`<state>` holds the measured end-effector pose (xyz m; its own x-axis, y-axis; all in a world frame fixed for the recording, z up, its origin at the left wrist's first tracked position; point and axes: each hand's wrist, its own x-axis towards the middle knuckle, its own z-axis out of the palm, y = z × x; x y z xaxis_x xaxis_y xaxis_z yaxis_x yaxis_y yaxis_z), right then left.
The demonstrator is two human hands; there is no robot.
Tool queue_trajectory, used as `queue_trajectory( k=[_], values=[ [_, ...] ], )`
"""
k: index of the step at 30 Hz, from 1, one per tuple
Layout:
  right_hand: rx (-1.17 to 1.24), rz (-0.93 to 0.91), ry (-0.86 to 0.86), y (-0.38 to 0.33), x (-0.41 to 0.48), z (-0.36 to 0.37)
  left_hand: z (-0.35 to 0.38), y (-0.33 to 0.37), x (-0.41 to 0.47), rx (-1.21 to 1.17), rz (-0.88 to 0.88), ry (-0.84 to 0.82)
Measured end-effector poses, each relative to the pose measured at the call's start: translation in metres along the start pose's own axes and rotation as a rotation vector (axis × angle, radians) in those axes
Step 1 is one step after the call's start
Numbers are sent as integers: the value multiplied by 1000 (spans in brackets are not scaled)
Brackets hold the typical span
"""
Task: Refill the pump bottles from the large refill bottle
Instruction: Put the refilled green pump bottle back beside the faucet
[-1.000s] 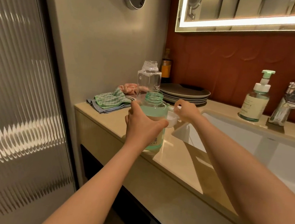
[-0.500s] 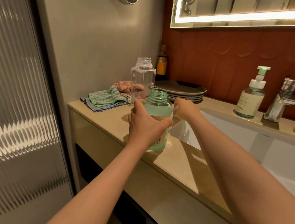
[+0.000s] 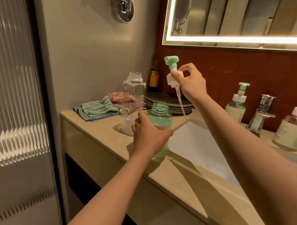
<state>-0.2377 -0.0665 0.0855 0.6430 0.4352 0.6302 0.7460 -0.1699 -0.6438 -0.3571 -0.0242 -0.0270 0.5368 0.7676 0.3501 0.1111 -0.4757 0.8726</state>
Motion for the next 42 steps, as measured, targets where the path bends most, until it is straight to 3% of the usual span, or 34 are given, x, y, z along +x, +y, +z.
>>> queue_trajectory(
  k=[11, 15, 33, 42],
  values=[
    [352, -165, 163, -58, -13, -20, 2, 1, 2, 10, -28, -23],
    [397, -208, 150, -70, -19, -16, 2, 2, 2, -15, -65, -39],
    [455, 41, 16, 3, -73, 25, 1, 5, -2, 0, -23, -21],
    [409, 20, -82, 1, -72, 14, 1, 4, -2, 22, -30, -17]
  ],
)
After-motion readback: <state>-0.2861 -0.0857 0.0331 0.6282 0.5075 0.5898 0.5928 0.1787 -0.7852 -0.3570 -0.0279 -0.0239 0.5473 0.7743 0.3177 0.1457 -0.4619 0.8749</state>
